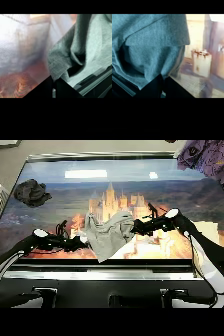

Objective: Fold the clothes and pants, and hang the long-sleeved shirts on hangers.

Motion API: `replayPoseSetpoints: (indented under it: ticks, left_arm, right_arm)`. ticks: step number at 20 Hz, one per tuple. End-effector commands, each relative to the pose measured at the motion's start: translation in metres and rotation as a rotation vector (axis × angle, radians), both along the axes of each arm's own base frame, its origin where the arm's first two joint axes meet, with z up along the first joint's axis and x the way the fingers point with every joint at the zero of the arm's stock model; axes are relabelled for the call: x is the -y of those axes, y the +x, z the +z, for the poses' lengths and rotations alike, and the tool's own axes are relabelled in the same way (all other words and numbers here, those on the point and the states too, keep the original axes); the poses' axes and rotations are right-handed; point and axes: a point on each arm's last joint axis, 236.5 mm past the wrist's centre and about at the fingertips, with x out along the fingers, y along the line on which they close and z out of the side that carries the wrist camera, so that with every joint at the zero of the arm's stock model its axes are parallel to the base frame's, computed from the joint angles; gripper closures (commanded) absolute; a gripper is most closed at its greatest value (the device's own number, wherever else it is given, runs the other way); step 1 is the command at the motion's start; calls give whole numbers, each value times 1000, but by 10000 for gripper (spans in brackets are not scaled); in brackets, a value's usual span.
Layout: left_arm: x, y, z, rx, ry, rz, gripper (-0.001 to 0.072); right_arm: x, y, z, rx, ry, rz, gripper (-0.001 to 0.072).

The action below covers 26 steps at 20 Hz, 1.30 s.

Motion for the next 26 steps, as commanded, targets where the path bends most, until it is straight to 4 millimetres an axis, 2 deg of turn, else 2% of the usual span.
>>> replayPoseSetpoints:
  ticks: [1,2,4,5,7,9,11,12,13,14,16,18,20,21,23,24,26]
  left_arm:
    - [-1,24,26,74,-27,0,692]
    - [-5,43,51,141,-41,0,693]
    - [-25,92,126,330,-31,18,693]
    - [-40,115,172,438,-1,40,693]
    - [-68,142,273,658,65,70,693]
    - [-84,141,373,861,106,90,693]
    - [-89,120,456,1026,122,108,692]
    - [-88,103,490,1101,130,108,692]
    - [-85,87,515,1158,135,106,692]
    - [-81,70,535,1204,137,104,692]
    - [-75,37,561,1258,123,127,692]
    - [-74,11,572,1276,138,152,692]
    - [-80,0,574,1267,163,199,692]
    - [-82,0,571,1255,169,209,692]
    - [-84,10,557,1209,167,209,692]
    - [-86,22,542,1163,163,209,692]
    - [-91,48,502,1040,155,209,692]
  right_arm:
    - [-3,10,37,87,16,2,675]
    - [-3,22,62,160,18,3,675]
    - [1,54,125,321,-2,-20,675]
    - [5,71,166,413,-19,-39,675]
    - [10,93,256,610,-24,-80,675]
    - [14,92,361,835,-3,-112,675]
    - [18,67,446,1011,19,-132,675]
    - [19,46,482,1088,33,-134,674]
    - [20,24,509,1147,52,-140,674]
    - [22,3,525,1185,62,-143,674]
    - [23,-43,544,1234,57,-115,674]
    - [26,-80,557,1270,51,-107,674]
    - [33,-96,569,1280,63,-155,674]
    - [35,-96,569,1271,68,-173,674]
    - [35,-79,556,1216,64,-187,674]
    - [34,-62,541,1162,60,-189,674]
    - [30,-17,489,1010,37,-186,674]
